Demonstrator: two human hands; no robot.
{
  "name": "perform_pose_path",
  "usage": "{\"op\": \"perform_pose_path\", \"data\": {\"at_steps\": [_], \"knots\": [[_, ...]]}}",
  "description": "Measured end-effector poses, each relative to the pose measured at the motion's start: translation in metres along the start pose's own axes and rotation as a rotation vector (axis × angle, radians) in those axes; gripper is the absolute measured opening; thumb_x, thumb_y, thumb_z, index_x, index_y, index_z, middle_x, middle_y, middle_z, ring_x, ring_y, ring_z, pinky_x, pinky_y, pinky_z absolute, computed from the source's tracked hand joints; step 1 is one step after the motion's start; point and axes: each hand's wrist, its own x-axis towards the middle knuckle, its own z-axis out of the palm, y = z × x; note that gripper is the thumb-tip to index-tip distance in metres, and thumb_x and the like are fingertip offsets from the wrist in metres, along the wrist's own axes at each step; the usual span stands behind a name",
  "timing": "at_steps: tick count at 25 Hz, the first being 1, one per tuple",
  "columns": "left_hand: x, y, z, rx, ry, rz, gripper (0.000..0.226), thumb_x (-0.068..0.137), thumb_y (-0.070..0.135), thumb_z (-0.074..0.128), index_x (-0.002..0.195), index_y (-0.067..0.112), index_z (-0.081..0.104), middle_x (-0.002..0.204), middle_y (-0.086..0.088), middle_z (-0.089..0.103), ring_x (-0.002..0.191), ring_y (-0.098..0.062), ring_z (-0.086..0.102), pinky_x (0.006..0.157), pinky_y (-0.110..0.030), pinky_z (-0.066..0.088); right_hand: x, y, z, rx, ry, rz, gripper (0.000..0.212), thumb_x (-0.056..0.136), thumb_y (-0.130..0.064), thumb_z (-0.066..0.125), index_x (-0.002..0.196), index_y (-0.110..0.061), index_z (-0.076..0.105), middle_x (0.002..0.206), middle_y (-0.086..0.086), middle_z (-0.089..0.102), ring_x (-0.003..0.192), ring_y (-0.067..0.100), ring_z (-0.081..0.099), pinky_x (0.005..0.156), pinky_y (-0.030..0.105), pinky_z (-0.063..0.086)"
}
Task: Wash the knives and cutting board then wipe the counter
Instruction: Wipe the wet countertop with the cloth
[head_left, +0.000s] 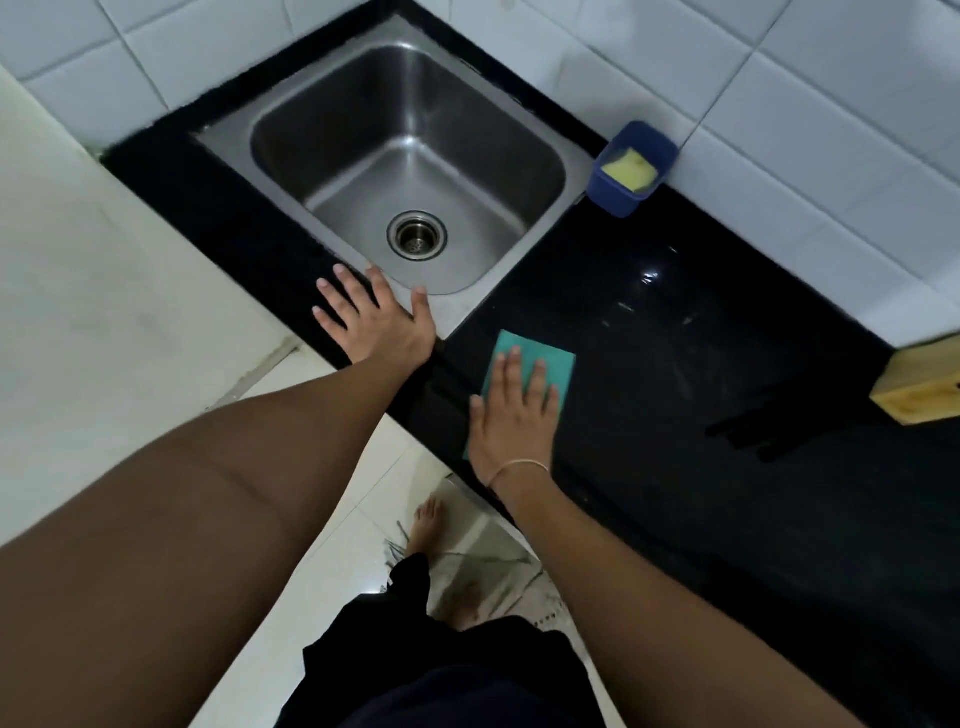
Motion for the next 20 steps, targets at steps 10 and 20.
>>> {"op": "perform_pose_path", "data": {"at_steps": [10, 20], "knots": [[0.012, -0.040, -0.031, -0.186, -0.353, 0.172, 0.064, 0.100, 0.063, 0.008, 0.158, 0.037, 0.002, 0.166, 0.008, -0.015, 0.150, -0.019, -0.024, 0.122, -0.044, -0.013, 0.074, 0.021, -0.012, 0.052, 0.058, -0.084, 0.062, 0.103, -0.047, 0.013, 0.158, -0.020, 0.002, 0.166, 0.002, 0.000, 0.152, 0.029, -0.003, 0.123, 0.047, 0.003], [0.019, -0.035, -0.039, -0.040, -0.452, 0.202, 0.075, 0.093, 0.073, 0.005, 0.157, 0.037, -0.006, 0.163, 0.005, -0.027, 0.147, -0.028, -0.032, 0.119, -0.053, -0.016, 0.001, -0.035, 0.012, 0.065, 0.094, 0.225, 0.064, 0.104, -0.046, 0.009, 0.157, -0.013, -0.004, 0.166, 0.006, -0.008, 0.151, 0.034, -0.010, 0.123, 0.051, 0.003]]}}
